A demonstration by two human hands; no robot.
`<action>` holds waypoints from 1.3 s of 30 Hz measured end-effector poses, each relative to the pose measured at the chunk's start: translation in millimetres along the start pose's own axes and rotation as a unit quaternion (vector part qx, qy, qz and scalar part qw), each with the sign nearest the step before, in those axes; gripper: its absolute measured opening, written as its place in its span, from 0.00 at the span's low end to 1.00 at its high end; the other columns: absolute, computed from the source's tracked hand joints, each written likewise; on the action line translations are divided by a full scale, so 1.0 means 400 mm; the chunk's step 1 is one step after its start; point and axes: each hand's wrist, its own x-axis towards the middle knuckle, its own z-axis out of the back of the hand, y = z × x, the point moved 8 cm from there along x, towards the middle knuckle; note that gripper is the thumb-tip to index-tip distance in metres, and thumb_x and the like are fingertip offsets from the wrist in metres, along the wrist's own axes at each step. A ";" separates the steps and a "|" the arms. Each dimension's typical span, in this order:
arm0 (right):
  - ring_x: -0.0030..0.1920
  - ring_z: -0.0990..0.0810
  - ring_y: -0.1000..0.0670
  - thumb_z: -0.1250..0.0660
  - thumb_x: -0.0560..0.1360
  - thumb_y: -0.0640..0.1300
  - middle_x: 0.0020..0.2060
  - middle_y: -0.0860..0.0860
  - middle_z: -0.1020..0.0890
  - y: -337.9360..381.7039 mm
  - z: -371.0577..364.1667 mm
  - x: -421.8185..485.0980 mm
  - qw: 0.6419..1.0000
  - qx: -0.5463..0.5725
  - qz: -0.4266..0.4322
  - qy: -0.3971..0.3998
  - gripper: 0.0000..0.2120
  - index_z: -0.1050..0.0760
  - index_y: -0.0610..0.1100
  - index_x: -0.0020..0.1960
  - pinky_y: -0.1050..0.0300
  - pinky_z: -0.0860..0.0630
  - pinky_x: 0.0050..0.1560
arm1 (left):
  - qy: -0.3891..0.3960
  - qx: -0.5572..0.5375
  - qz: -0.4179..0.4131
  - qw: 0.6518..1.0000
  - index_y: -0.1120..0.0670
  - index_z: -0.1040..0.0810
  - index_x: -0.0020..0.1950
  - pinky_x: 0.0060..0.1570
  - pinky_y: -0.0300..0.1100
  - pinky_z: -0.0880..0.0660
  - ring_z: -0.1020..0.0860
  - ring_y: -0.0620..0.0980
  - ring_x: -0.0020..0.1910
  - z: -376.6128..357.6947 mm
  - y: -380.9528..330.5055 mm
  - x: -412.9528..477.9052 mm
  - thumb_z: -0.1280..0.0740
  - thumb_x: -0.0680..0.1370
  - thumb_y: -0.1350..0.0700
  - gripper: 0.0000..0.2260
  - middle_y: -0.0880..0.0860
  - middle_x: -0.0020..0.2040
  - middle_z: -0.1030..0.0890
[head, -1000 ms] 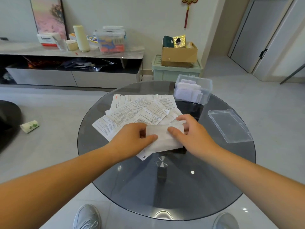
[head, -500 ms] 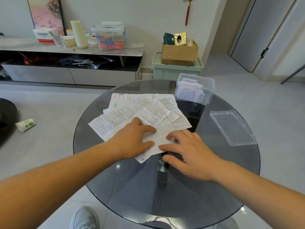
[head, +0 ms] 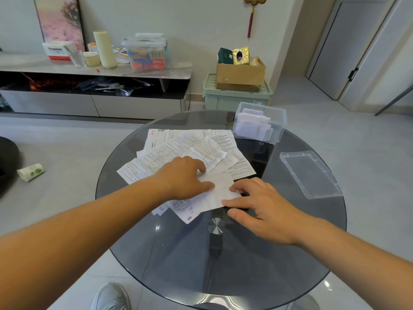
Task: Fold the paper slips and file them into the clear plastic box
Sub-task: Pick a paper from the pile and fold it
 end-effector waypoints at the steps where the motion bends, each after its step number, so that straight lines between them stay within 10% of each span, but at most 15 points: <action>1: 0.68 0.40 0.59 0.54 0.75 0.70 0.67 0.61 0.34 0.000 0.001 0.001 1.000 0.006 -0.001 0.000 0.30 0.27 0.64 0.69 0.53 0.40 0.72 | 0.005 -0.022 0.002 1.000 0.49 0.25 0.68 0.58 0.45 0.23 0.23 0.50 0.55 0.000 -0.004 0.006 0.31 0.76 0.38 0.24 0.50 0.63 0.22; 10: 0.68 0.40 0.60 0.42 0.80 0.64 0.66 0.61 0.32 -0.009 0.004 0.008 0.998 0.054 -0.010 -0.016 0.19 0.24 0.63 0.66 0.52 0.39 0.72 | 0.005 -0.075 0.012 0.997 0.50 0.23 0.65 0.52 0.38 0.29 0.25 0.46 0.50 0.002 -0.029 0.037 0.28 0.77 0.47 0.18 0.46 0.53 0.26; 14: 0.69 0.36 0.58 0.37 0.74 0.66 0.67 0.60 0.30 -0.035 0.023 0.017 0.984 0.151 -0.069 -0.059 0.29 0.31 0.57 0.73 0.50 0.31 0.70 | -0.014 -0.163 0.036 0.986 0.50 0.20 0.62 0.49 0.39 0.27 0.24 0.44 0.44 0.006 -0.012 0.036 0.28 0.78 0.52 0.13 0.46 0.49 0.22; 20: 0.45 0.18 0.55 0.27 0.75 0.52 0.47 0.51 0.15 -0.090 0.064 0.015 0.893 0.375 -0.205 -0.139 0.18 0.25 0.49 0.62 0.67 0.24 0.37 | 0.010 -0.539 0.092 0.837 0.56 0.15 0.51 0.48 0.46 0.18 0.16 0.53 0.48 -0.003 0.017 -0.009 0.27 0.76 0.60 0.04 0.55 0.49 0.14; 27: 0.43 0.15 0.52 0.30 0.78 0.39 0.42 0.48 0.14 -0.070 0.074 0.001 0.794 0.558 -0.185 -0.154 0.02 0.19 0.41 0.50 0.60 0.22 0.33 | 0.009 -0.648 0.051 0.760 0.54 0.18 0.43 0.43 0.40 0.22 0.17 0.48 0.43 -0.007 -0.008 -0.045 0.28 0.76 0.61 0.03 0.53 0.44 0.15; 29: 0.42 0.15 0.51 0.31 0.79 0.38 0.41 0.49 0.14 -0.063 0.098 -0.003 0.796 0.552 -0.166 -0.183 0.02 0.20 0.41 0.49 0.57 0.19 0.38 | -0.013 -0.607 0.021 0.795 0.53 0.18 0.44 0.48 0.41 0.22 0.17 0.47 0.45 0.010 -0.014 -0.052 0.27 0.75 0.60 0.03 0.51 0.45 0.15; 32: 0.42 0.18 0.55 0.31 0.78 0.42 0.40 0.57 0.16 -0.049 0.166 -0.023 0.905 0.312 -0.101 -0.270 0.07 0.21 0.52 0.44 0.65 0.23 0.45 | -0.118 -0.317 -0.036 0.940 0.45 0.18 0.46 0.52 0.36 0.26 0.21 0.39 0.50 0.058 -0.012 -0.061 0.25 0.74 0.53 0.05 0.42 0.49 0.17; 39: 0.41 0.23 0.57 0.35 0.80 0.46 0.41 0.59 0.20 -0.015 0.090 -0.028 0.978 0.101 -0.021 -0.183 0.02 0.25 0.53 0.50 0.57 0.25 0.41 | -0.074 -0.122 -0.111 0.983 0.44 0.17 0.49 0.47 0.38 0.24 0.24 0.37 0.47 -0.004 -0.063 -0.088 0.29 0.76 0.42 0.08 0.41 0.45 0.19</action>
